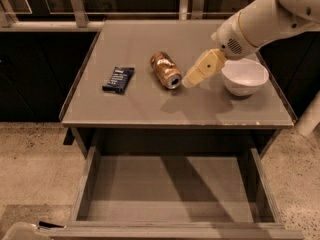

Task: Place orange can into top drawer

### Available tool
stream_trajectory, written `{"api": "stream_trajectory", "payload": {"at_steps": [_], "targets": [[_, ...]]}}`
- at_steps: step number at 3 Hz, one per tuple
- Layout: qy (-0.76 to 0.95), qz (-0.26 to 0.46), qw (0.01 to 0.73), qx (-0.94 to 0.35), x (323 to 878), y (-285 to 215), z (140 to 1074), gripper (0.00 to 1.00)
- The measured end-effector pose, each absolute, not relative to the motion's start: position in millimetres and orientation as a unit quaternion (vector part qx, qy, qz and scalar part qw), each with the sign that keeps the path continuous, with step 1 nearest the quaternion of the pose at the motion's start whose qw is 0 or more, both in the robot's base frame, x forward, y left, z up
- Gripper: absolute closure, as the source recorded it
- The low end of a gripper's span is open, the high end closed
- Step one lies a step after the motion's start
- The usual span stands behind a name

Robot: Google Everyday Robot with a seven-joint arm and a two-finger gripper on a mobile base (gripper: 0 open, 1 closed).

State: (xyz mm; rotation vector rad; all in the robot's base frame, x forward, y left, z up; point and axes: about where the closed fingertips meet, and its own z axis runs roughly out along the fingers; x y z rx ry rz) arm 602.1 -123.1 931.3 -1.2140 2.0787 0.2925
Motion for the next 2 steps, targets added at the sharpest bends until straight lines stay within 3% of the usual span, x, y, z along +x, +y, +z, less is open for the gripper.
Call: {"api": "stream_trajectory", "payload": {"at_steps": [2], "targets": [[0.790,0.131,0.353,-0.484,639.1,-83.8,908.9,0.00]]}}
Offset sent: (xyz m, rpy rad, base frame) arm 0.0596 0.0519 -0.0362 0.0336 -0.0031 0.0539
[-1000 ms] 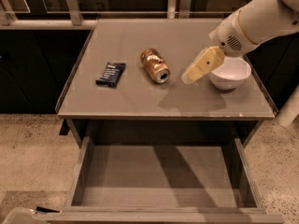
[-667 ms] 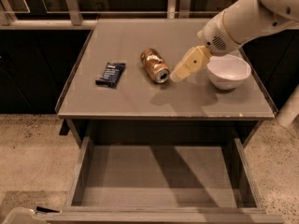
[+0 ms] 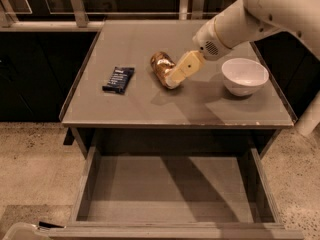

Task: Place orange can into top drawer

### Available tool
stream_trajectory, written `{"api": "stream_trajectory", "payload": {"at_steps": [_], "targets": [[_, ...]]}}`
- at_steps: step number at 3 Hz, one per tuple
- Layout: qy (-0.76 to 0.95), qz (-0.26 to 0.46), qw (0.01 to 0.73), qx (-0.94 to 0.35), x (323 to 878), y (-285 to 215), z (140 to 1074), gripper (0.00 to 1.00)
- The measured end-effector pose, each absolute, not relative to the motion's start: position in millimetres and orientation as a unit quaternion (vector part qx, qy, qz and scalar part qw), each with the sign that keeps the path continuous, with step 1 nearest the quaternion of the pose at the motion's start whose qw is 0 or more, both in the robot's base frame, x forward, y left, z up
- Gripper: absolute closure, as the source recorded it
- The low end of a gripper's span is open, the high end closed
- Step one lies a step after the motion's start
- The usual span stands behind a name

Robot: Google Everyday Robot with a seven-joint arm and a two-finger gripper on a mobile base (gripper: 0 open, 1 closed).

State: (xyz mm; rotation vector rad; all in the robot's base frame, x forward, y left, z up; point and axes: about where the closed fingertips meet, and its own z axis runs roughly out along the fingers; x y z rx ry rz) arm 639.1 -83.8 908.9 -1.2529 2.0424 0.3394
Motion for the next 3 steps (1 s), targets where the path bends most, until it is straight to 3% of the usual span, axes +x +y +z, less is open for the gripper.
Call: {"api": "stream_trajectory", "payload": {"at_steps": [3], "targets": [[0.799,0.164,0.341,-0.467,670.0,-74.0,876.2,0.00]]}}
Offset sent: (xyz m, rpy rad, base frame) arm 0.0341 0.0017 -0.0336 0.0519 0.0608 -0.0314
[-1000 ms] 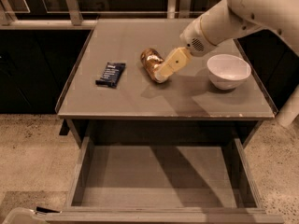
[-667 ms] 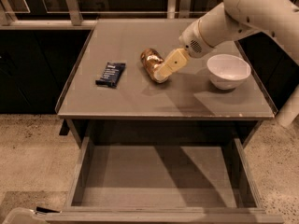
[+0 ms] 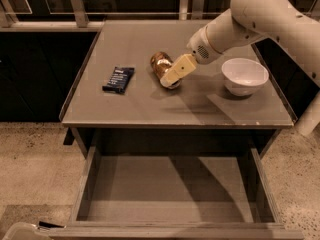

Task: Place orange can into top drawer

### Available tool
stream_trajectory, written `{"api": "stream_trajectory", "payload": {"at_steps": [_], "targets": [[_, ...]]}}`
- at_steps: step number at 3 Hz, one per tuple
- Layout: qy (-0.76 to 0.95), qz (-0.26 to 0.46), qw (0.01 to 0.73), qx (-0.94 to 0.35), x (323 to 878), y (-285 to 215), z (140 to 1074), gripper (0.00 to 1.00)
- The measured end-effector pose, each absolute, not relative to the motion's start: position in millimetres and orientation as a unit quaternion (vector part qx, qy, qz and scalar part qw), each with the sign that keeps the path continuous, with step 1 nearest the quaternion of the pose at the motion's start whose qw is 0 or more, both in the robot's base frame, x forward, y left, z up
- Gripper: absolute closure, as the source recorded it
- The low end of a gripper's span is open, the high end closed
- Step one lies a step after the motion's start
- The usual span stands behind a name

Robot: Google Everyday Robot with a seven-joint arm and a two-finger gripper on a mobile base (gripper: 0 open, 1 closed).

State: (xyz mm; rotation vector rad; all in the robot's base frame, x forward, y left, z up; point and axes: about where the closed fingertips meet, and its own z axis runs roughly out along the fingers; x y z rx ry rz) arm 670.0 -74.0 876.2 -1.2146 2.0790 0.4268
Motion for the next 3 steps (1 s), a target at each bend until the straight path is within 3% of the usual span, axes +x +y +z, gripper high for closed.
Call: {"api": "stream_trajectory", "payload": {"at_steps": [3], "targets": [[0.803,0.188,0.316,-0.468,682.3,-50.2,847.5,0.00]]}}
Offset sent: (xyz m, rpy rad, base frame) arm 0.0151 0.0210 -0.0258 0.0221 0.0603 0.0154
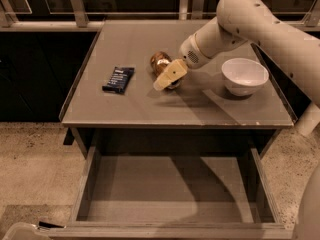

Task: Place orange can into top drawer

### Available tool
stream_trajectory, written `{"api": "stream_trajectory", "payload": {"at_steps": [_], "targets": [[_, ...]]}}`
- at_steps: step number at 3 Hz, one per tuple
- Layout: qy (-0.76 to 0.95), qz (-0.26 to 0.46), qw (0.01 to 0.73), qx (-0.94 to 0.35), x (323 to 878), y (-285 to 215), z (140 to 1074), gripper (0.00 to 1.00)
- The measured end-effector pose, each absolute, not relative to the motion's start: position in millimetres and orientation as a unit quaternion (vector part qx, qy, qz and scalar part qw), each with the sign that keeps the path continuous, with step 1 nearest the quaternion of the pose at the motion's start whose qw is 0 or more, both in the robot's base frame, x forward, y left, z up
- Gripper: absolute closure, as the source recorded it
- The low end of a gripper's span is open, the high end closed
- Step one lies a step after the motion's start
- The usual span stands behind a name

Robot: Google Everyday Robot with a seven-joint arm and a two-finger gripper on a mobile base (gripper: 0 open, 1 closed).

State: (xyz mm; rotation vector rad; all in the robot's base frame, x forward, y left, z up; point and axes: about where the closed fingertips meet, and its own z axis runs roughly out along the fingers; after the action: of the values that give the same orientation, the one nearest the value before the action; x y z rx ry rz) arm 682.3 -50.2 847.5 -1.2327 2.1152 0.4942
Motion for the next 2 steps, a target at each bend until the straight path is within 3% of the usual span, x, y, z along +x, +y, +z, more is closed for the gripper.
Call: {"api": "stream_trajectory", "payload": {"at_steps": [2], "targets": [[0.803,0.188,0.316,-0.468,682.3,-50.2,847.5,0.42]]}}
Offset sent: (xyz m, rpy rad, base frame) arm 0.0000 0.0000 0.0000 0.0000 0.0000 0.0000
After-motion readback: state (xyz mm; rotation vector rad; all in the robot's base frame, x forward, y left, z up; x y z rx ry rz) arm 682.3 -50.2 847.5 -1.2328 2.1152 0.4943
